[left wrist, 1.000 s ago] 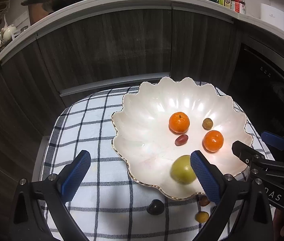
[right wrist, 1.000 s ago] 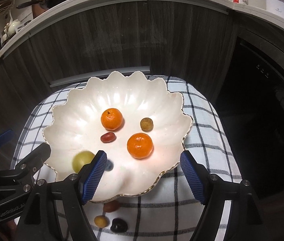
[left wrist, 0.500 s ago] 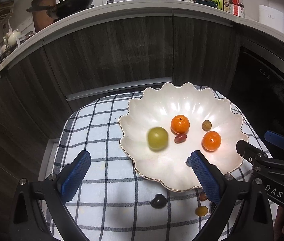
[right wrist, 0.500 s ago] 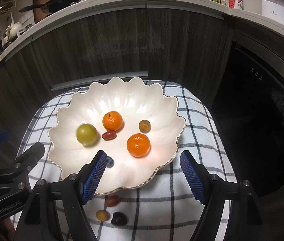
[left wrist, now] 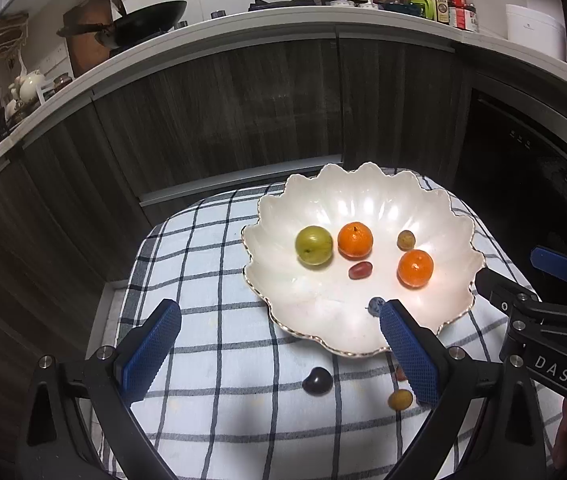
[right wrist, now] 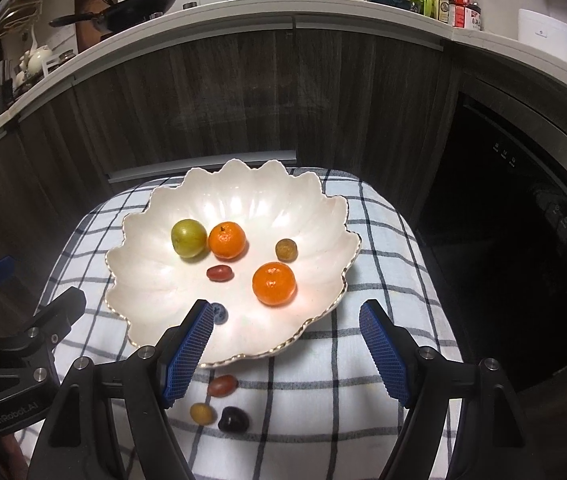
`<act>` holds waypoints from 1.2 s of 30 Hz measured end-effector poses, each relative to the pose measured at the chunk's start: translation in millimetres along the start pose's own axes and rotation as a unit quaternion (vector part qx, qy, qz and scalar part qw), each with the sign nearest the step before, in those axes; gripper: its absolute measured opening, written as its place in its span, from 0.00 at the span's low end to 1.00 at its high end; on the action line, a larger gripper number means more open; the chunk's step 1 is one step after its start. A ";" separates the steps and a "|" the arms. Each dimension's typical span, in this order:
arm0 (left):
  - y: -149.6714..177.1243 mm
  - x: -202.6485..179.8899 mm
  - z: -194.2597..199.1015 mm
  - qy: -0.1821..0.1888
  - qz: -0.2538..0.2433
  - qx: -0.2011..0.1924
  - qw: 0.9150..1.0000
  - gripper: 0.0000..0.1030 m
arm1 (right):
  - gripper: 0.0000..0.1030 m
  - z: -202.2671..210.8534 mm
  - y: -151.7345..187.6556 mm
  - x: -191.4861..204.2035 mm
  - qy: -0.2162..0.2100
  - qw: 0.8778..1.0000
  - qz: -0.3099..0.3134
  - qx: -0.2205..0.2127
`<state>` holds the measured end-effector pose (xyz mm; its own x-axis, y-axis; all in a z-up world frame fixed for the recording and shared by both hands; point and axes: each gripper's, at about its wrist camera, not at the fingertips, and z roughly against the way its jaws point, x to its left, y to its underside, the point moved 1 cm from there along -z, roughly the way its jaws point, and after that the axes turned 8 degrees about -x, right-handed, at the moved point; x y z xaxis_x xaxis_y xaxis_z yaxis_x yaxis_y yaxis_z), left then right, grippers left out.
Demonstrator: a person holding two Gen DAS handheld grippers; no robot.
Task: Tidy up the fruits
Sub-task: 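Withdraw both grippers from the bowl toward the remaining fruits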
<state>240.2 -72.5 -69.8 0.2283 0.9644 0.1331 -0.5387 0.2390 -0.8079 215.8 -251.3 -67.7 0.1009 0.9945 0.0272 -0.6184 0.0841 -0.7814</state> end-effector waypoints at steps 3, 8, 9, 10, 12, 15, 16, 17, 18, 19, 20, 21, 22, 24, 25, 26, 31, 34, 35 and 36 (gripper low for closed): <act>4.9 -2.0 5.5 -0.001 -0.005 -0.001 1.000 0.98 | 0.74 5.1 4.7 0.3 -0.001 1.000 0.006 -0.002; 13.7 -5.1 8.7 0.000 -0.009 0.003 1.000 0.98 | 0.74 9.7 12.4 1.3 -0.003 1.000 0.012 -0.003; 15.8 -5.9 8.8 0.001 -0.011 0.004 1.000 0.98 | 0.74 10.0 13.9 1.7 -0.003 1.000 0.013 -0.001; 17.3 -6.4 8.9 0.002 -0.012 0.005 1.000 0.98 | 0.74 10.4 16.2 2.3 -0.003 1.000 0.014 0.000; 20.3 -7.2 9.5 0.004 -0.015 0.005 1.000 0.98 | 0.74 10.2 19.5 3.0 -0.004 1.000 0.016 0.003; 24.7 -7.8 10.8 0.009 -0.017 0.004 1.000 0.98 | 0.74 10.9 25.5 4.9 -0.006 1.000 0.019 0.007; 25.9 -8.5 11.1 0.009 -0.018 0.003 1.000 0.98 | 0.74 10.9 26.7 5.2 -0.007 1.000 0.020 0.008; 27.2 -9.7 11.8 0.010 -0.021 0.003 1.000 0.98 | 0.74 11.4 28.5 5.4 -0.008 1.000 0.021 0.009; 28.9 -11.3 12.6 0.011 -0.023 0.003 1.000 0.98 | 0.74 12.2 29.9 5.4 -0.009 1.000 0.021 0.010; 30.3 -13.3 13.7 0.013 -0.025 0.002 1.000 0.98 | 0.74 13.0 31.8 5.0 -0.011 1.000 0.022 0.010; 31.5 -14.9 15.1 0.015 -0.027 0.001 1.000 0.98 | 0.74 13.6 33.8 4.6 -0.012 1.000 0.024 0.011; 33.5 -17.9 16.8 0.017 -0.031 -0.001 0.999 0.98 | 0.74 14.5 36.0 3.8 -0.013 1.000 0.026 0.013; 35.0 -19.8 17.9 0.019 -0.034 -0.003 0.999 0.98 | 0.74 15.3 38.8 2.6 -0.014 0.999 0.027 0.015; 38.7 -24.8 20.2 0.022 -0.043 -0.005 0.999 0.98 | 0.74 15.9 44.3 0.5 -0.017 0.999 0.032 0.019; 41.0 -27.6 21.1 0.025 -0.049 -0.006 0.998 0.97 | 0.74 15.7 46.9 -0.2 -0.019 0.999 0.035 0.021; 43.1 -29.8 21.7 0.026 -0.054 -0.007 0.998 0.96 | 0.74 15.5 49.6 -0.8 -0.021 0.999 0.038 0.023; 54.3 -40.9 23.8 0.040 -0.077 -0.002 0.996 0.90 | 0.74 14.2 59.5 -3.1 -0.039 0.997 0.055 0.031; 60.5 -46.1 24.6 0.049 -0.088 0.000 0.995 0.85 | 0.73 13.9 63.3 -2.7 -0.051 0.996 0.067 0.032; 62.0 -47.4 24.8 0.051 -0.092 0.000 0.994 0.84 | 0.73 13.8 64.0 -2.6 -0.054 0.996 0.070 0.032; 64.3 -49.3 25.0 0.055 -0.096 0.000 0.994 0.84 | 0.71 13.5 65.0 -2.6 -0.058 0.995 0.072 0.033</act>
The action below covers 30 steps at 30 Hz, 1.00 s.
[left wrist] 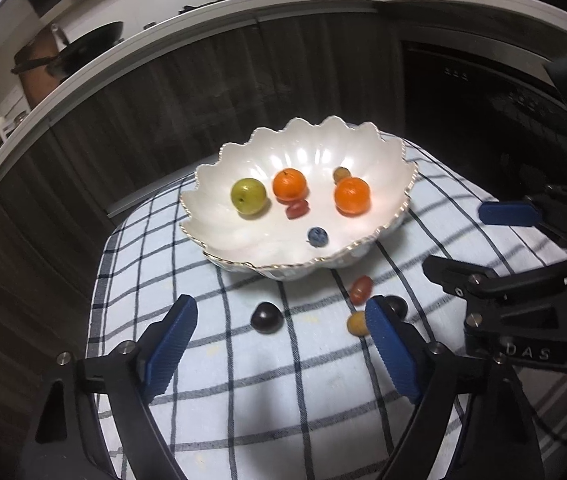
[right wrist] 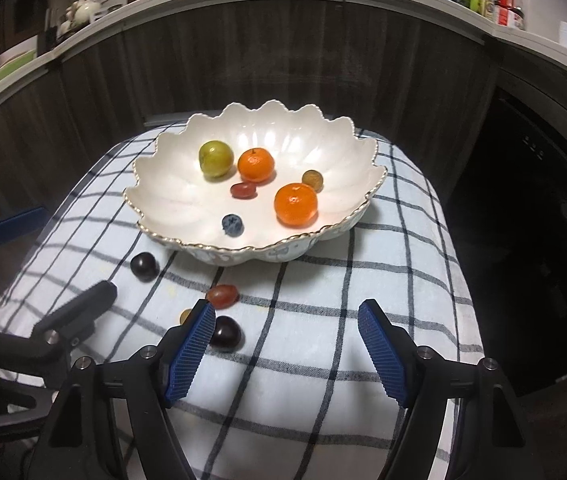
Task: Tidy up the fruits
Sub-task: 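Withdraw both grippers from the bowl toward the remaining fruits, then grasp the small brown round fruit with the left gripper while the right gripper grasps a dark plum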
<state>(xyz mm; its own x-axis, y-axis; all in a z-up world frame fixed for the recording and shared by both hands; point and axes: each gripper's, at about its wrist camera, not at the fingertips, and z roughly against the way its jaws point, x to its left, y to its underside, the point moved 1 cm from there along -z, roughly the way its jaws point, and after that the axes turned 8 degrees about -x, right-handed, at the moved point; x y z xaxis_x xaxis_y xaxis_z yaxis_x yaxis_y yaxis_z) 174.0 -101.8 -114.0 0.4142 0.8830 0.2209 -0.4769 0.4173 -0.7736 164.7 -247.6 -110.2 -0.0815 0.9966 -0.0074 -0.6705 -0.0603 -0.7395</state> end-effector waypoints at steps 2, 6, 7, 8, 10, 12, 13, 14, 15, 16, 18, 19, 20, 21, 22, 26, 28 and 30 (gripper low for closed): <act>2.7 -2.8 -0.3 0.007 -0.007 -0.001 1.000 0.81 | 0.67 -2.0 1.5 0.2 -0.010 1.000 0.006 0.004; 9.2 -8.7 -4.6 0.020 -0.020 0.000 1.000 0.77 | 0.60 -6.1 5.0 4.7 -0.024 0.999 0.026 0.011; 10.6 -9.8 -6.3 0.025 -0.021 0.002 0.999 0.75 | 0.59 -7.3 6.4 5.6 -0.032 0.999 0.030 0.015; 11.8 -11.2 -8.1 0.029 -0.023 0.005 0.999 0.74 | 0.56 -8.4 7.7 6.4 -0.039 0.999 0.032 0.017; 15.1 -15.7 -12.7 0.041 -0.028 0.011 0.999 0.70 | 0.53 -11.6 10.7 8.9 -0.053 0.998 0.038 0.024; 18.3 -20.2 -16.2 0.052 -0.035 0.016 0.998 0.68 | 0.46 -14.2 13.4 11.3 -0.064 0.996 0.048 0.029; 20.2 -22.2 -18.4 0.055 -0.039 0.019 0.998 0.68 | 0.44 -15.9 14.9 12.4 -0.070 0.996 0.053 0.033; 21.7 -23.2 -19.8 0.058 -0.040 0.021 0.997 0.67 | 0.43 -17.3 15.9 12.8 -0.076 0.995 0.055 0.035; 23.4 -24.5 -21.5 0.064 -0.042 0.023 0.997 0.67 | 0.43 -18.8 16.8 13.2 -0.081 0.994 0.057 0.037; 25.2 -26.1 -22.9 0.067 -0.046 0.025 0.996 0.66 | 0.43 -20.0 17.7 14.0 -0.088 0.993 0.062 0.038; 27.6 -29.8 -25.8 0.078 -0.056 0.026 0.995 0.64 | 0.43 -21.6 18.8 16.4 -0.099 0.992 0.073 0.037; 29.1 -32.8 -27.0 0.082 -0.063 0.026 0.994 0.61 | 0.43 -22.2 19.5 18.1 -0.105 0.991 0.081 0.037; 30.1 -34.9 -28.3 0.085 -0.069 0.026 0.994 0.59 | 0.43 -22.8 20.3 20.0 -0.111 0.989 0.090 0.037; 31.3 -37.9 -30.4 0.089 -0.076 0.026 0.993 0.57 | 0.43 -23.3 20.8 21.0 -0.115 0.988 0.096 0.037; 32.5 -39.8 -31.7 0.091 -0.080 0.027 0.992 0.55 | 0.43 -23.9 21.8 22.8 -0.117 0.987 0.105 0.036; 36.4 -43.5 -39.8 0.099 -0.089 0.034 0.990 0.50 | 0.43 -29.7 25.2 25.1 -0.121 0.984 0.125 0.041; 37.6 -44.1 -43.2 0.100 -0.092 0.038 0.990 0.49 | 0.43 -33.2 26.5 24.9 -0.123 0.983 0.128 0.045; 38.9 -43.8 -48.0 0.101 -0.095 0.041 0.990 0.47 | 0.43 -36.0 27.7 24.3 -0.127 0.982 0.132 0.048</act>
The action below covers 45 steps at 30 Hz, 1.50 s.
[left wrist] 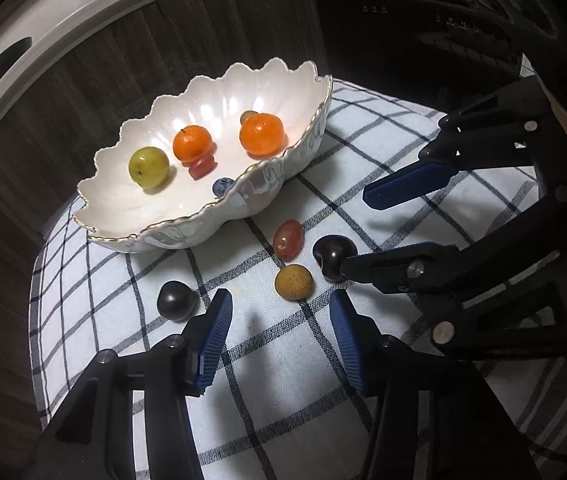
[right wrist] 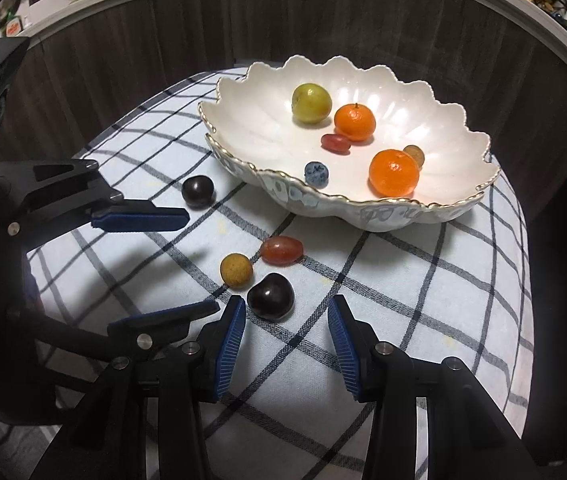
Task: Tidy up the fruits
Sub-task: 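Grasp the small brown round fruit with the left gripper while the right gripper grasps a dark plum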
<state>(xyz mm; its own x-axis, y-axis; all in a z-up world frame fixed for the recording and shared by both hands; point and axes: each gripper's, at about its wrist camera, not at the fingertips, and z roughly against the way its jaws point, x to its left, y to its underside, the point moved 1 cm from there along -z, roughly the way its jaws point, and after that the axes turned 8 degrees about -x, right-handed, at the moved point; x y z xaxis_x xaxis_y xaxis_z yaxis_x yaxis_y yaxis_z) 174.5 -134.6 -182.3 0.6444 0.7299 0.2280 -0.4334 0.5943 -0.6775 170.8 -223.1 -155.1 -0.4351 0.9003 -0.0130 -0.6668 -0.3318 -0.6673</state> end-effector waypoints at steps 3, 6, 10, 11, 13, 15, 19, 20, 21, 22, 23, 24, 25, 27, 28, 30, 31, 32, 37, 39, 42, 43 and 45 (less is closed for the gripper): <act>1.8 3.4 -5.2 0.002 0.000 0.002 1.000 0.47 | 0.43 -4.8 1.4 0.2 -0.005 1.000 0.008 0.005; 3.1 4.8 -8.4 0.012 -0.002 -0.001 1.000 0.45 | 0.43 -9.0 2.7 -0.2 -0.010 1.000 0.010 0.008; 2.2 3.4 -10.9 0.019 -0.012 -0.007 1.000 0.42 | 0.38 -13.6 3.5 -0.7 -0.020 1.000 0.011 0.009; 2.0 3.5 -11.7 0.021 -0.012 -0.007 1.000 0.42 | 0.36 -14.0 3.6 -0.5 -0.023 1.000 0.011 0.008; 1.9 3.3 -13.6 0.027 -0.013 -0.008 1.000 0.41 | 0.36 -14.8 3.6 -0.8 -0.026 1.000 0.010 0.007; 1.7 3.8 -16.2 0.032 -0.013 -0.007 0.999 0.41 | 0.36 -16.0 3.4 -1.6 -0.026 1.000 0.010 0.007; 2.6 9.8 -22.2 0.050 -0.001 0.000 0.999 0.40 | 0.36 -17.9 4.7 -1.9 -0.033 0.999 0.013 0.007; 2.8 10.7 -22.5 0.052 0.000 -0.001 0.999 0.40 | 0.36 -18.2 4.8 -1.8 -0.034 0.999 0.014 0.006; 2.9 12.3 -23.0 0.054 0.002 -0.001 0.999 0.40 | 0.36 -18.2 4.6 -1.7 -0.035 0.999 0.013 0.005; 2.9 13.5 -23.2 0.056 0.004 -0.001 0.998 0.40 | 0.36 -18.5 4.3 -1.7 -0.035 0.999 0.013 0.003; 3.0 14.5 -23.2 0.058 0.006 -0.002 0.998 0.39 | 0.36 -19.0 3.9 -1.6 -0.036 0.999 0.013 0.002; 3.3 16.2 -23.3 0.062 0.011 -0.002 0.998 0.39 | 0.36 -19.4 4.0 -1.6 -0.037 0.999 0.012 0.002; 3.6 17.3 -23.3 0.066 0.014 -0.002 0.998 0.36 | 0.36 -20.0 3.8 -2.1 -0.038 0.999 0.009 0.001; 4.1 17.6 -23.0 0.076 0.017 -0.004 0.997 0.31 | 0.36 -21.8 3.3 -3.4 -0.042 0.999 0.004 0.001; 3.8 16.7 -23.6 0.080 0.015 -0.005 0.997 0.26 | 0.36 -22.2 3.1 -3.7 -0.043 0.999 0.003 0.001; 3.9 14.1 -23.1 0.082 0.010 -0.006 0.997 0.23 | 0.36 -22.3 3.5 -3.5 -0.045 0.999 0.000 0.000; 4.0 13.8 -23.0 0.081 0.010 -0.007 0.997 0.23 | 0.36 -22.6 3.7 -3.2 -0.046 0.999 -0.001 0.000; 4.2 13.8 -23.1 0.081 0.012 -0.007 0.997 0.23 | 0.36 -22.6 4.1 -2.9 -0.046 0.999 -0.002 -0.001; 6.0 15.2 -20.0 0.077 0.025 -0.008 0.997 0.23 | 0.35 -24.3 4.8 -4.4 -0.055 0.998 -0.016 0.002; 6.5 14.8 -19.7 0.074 0.023 -0.008 0.997 0.23 | 0.29 -27.3 5.7 -3.0 -0.066 0.998 -0.019 0.009; 7.4 15.3 -19.4 0.073 0.024 -0.007 0.997 0.23 | 0.29 -27.1 6.9 -0.5 -0.064 0.998 -0.017 0.005; 7.4 15.5 -19.2 0.074 0.025 -0.006 0.997 0.23 | 0.29 -27.8 7.2 0.2 -0.065 0.998 -0.018 0.005; 7.2 15.6 -19.0 0.073 0.027 -0.007 0.997 0.23 | 0.28 -27.8 7.1 0.2 -0.065 0.998 -0.018 0.004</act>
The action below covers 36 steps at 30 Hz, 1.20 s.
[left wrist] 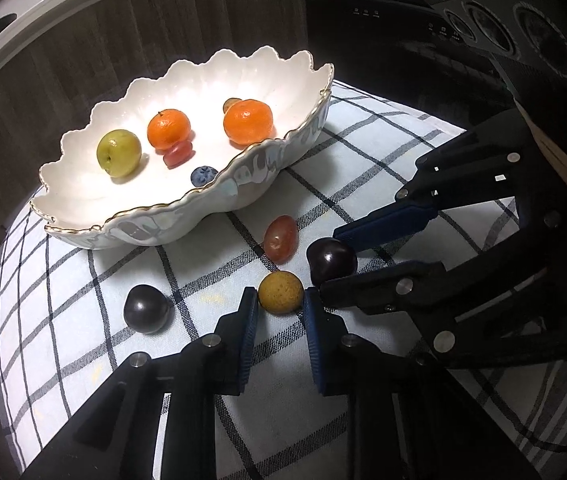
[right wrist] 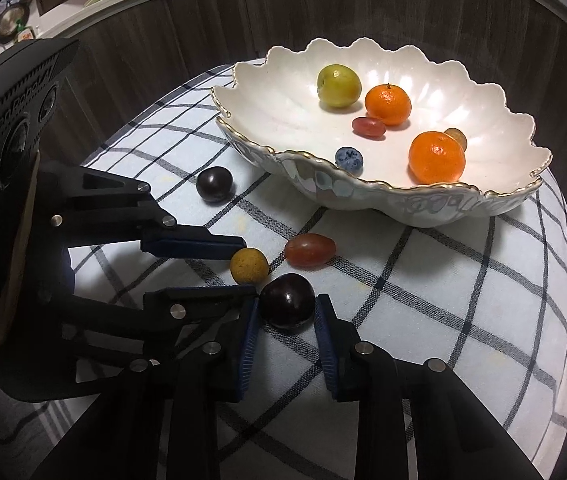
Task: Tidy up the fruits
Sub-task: 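Grasp the small brown round fruit with the left gripper while the right gripper grasps a dark plum, then carry the brown fruit and dark plum over the white bowl with both grippers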
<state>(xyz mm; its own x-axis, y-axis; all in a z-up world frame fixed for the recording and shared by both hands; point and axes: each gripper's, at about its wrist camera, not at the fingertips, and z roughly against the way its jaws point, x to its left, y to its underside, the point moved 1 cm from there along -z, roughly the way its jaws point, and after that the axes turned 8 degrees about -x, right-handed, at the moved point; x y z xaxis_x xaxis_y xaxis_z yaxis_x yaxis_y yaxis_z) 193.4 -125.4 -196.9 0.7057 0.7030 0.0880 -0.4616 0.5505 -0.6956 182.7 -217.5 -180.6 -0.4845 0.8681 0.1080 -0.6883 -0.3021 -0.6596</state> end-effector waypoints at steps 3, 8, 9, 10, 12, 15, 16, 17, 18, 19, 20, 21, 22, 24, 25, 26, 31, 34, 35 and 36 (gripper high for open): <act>-0.7 0.0 0.0 0.000 0.002 -0.001 1.000 0.23 | 0.28 0.3 -0.6 -0.1 0.001 1.000 -0.001 -0.001; -1.6 -0.3 3.4 -0.002 0.005 -0.004 1.000 0.23 | 0.28 2.8 -3.3 -0.3 0.005 1.000 -0.002 -0.003; -2.2 -0.7 4.6 -0.004 0.005 -0.004 1.000 0.23 | 0.28 3.9 -3.9 0.0 0.005 1.000 -0.003 -0.003; -2.8 -1.2 5.8 -0.005 0.004 -0.005 1.000 0.23 | 0.28 5.0 -4.6 0.8 0.006 1.000 -0.002 -0.004; -4.4 -1.5 8.9 -0.007 0.005 -0.007 1.000 0.23 | 0.28 8.5 -6.3 2.1 0.007 1.000 -0.003 -0.008; -7.1 -1.6 14.6 -0.014 0.007 -0.011 1.000 0.23 | 0.28 14.9 -8.5 4.5 0.010 1.000 -0.004 -0.014; -7.7 -2.2 16.3 -0.016 0.006 -0.011 1.000 0.23 | 0.28 16.8 -8.8 5.0 0.010 1.000 -0.005 -0.015; -8.2 -2.9 18.4 -0.018 0.005 -0.012 1.000 0.23 | 0.28 19.2 -9.6 6.0 0.011 1.000 -0.005 -0.017; -8.3 -3.0 19.8 -0.020 0.005 -0.013 1.000 0.23 | 0.28 21.8 -10.4 7.2 0.012 1.000 -0.005 -0.020; -8.5 -3.5 22.0 -0.021 0.005 -0.013 1.000 0.23 | 0.28 23.9 -11.0 8.3 0.012 1.000 -0.005 -0.022; -8.6 -3.7 23.9 -0.022 0.005 -0.014 1.000 0.23 | 0.28 25.9 -11.6 9.3 0.013 1.000 -0.006 -0.024; -8.8 -3.7 26.8 -0.024 0.007 -0.015 1.000 0.23 | 0.28 27.5 -12.4 10.3 0.013 1.000 -0.006 -0.026; -8.9 -3.6 28.8 -0.026 0.008 -0.015 1.000 0.23 | 0.28 29.7 -13.4 11.6 0.014 0.999 -0.006 -0.029; -10.0 -3.0 33.4 -0.031 0.012 -0.017 0.999 0.23 | 0.28 33.6 -15.1 13.8 0.016 0.999 -0.006 -0.033; -10.6 -2.8 36.3 -0.034 0.015 -0.018 0.999 0.23 | 0.28 35.5 -16.1 14.5 0.017 0.999 -0.006 -0.035; -11.5 -2.5 37.8 -0.036 0.017 -0.019 0.999 0.23 | 0.28 37.3 -16.5 14.9 0.019 0.999 -0.006 -0.037; -13.5 -0.6 47.9 -0.054 0.023 -0.021 0.998 0.23 | 0.28 46.6 -18.0 17.4 0.029 0.998 -0.014 -0.049; -15.5 0.8 53.5 -0.060 0.029 -0.022 0.998 0.23 | 0.28 51.4 -19.0 18.6 0.036 0.998 -0.020 -0.055; -16.3 1.2 54.8 -0.062 0.031 -0.023 0.997 0.23 | 0.28 53.6 -19.7 19.1 0.038 0.997 -0.022 -0.058; -17.5 1.8 57.0 -0.065 0.033 -0.024 0.997 0.23 | 0.28 55.5 -20.0 19.7 0.040 0.997 -0.023 -0.060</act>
<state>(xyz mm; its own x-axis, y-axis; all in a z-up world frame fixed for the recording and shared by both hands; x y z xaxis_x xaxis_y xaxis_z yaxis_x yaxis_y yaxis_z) 172.1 -108.1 -144.0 0.5983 0.7906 0.1300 -0.4766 0.4816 -0.7354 157.0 -216.2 -123.9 -0.4065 0.9098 0.0843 -0.6371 -0.2161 -0.7398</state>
